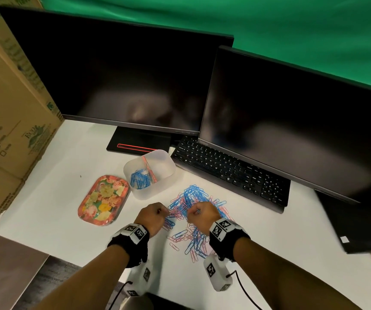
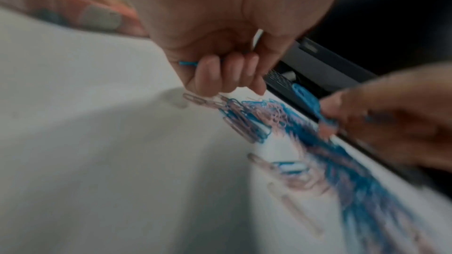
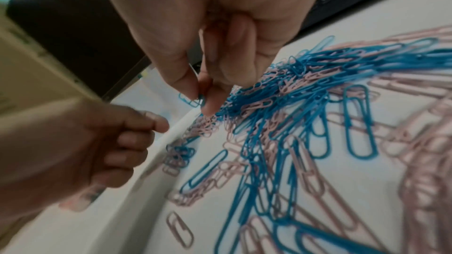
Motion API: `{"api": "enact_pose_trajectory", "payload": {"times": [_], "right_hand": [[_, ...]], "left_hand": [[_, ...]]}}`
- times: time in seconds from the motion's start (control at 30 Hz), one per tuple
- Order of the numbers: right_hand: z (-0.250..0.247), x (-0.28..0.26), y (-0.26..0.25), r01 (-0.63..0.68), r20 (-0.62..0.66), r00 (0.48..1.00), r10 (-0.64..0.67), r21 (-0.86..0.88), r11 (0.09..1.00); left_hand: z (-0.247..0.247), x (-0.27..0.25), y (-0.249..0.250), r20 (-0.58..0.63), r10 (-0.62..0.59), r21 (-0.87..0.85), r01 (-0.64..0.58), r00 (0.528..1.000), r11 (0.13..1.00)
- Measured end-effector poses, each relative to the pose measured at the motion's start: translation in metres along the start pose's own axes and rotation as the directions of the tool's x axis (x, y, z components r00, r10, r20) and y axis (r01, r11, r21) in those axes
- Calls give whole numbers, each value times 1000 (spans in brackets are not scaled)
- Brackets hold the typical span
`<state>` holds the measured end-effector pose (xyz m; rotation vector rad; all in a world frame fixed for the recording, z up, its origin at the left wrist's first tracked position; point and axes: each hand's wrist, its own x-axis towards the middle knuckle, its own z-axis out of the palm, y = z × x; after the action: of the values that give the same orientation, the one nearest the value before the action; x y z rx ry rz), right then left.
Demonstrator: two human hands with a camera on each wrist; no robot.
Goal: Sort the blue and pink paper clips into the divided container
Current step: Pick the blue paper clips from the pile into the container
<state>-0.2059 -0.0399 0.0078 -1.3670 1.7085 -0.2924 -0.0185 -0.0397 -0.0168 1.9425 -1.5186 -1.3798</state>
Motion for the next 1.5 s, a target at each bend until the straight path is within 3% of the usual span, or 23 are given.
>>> {"api": "enact_pose_trajectory", "payload": {"times": [0.07,0.17,0.33,0.43,0.5,0.57,0.63,0.8,0.93,1.1,1.2,1.33,1.5], "right_hand": [[-4,-1,1,-26,-6,1000,27,74,997],[-7,-2,2,-44,-20,999,47,135,990],[-4,-1,5,-48,-44,997,56,151,987],[-4,-1,7,-52,-48,997,60,166,985],[-5,-2,7,-52,-57,996,63,174,983],[-6,-1,8,-48,-59,997,59,170,984],[-9,0,6,-38,-48,998,47,172,984],[-9,6,-5,-70,30,997,64,260,963],[-11,3,-20,-201,142,979,147,541,817],[-13,-4,-44,-237,220,969,115,682,692],[-11,-1,-63,-234,217,970,108,723,650],[-5,10,-105,-192,182,979,88,701,686],[7,32,-155,-170,197,978,62,600,782]], "left_hand": [[1,0,0,48,126,246,-134,991,960],[2,2,2,136,221,498,-259,966,828],[6,3,10,176,263,633,-313,949,708],[7,2,12,181,271,611,-324,945,722],[7,4,12,131,275,489,-303,952,818],[5,4,12,55,214,213,-221,975,952],[-1,1,17,-8,141,-53,-141,990,989],[-24,-3,28,-1,-53,-430,47,999,902],[-37,-9,35,69,-77,-613,103,995,783],[-45,-16,46,74,-67,-680,99,995,726],[-58,-12,55,-11,-96,-710,60,995,702],[-85,5,67,-133,-226,-744,54,965,666],[-111,20,74,-112,-331,-826,97,937,555]]}}
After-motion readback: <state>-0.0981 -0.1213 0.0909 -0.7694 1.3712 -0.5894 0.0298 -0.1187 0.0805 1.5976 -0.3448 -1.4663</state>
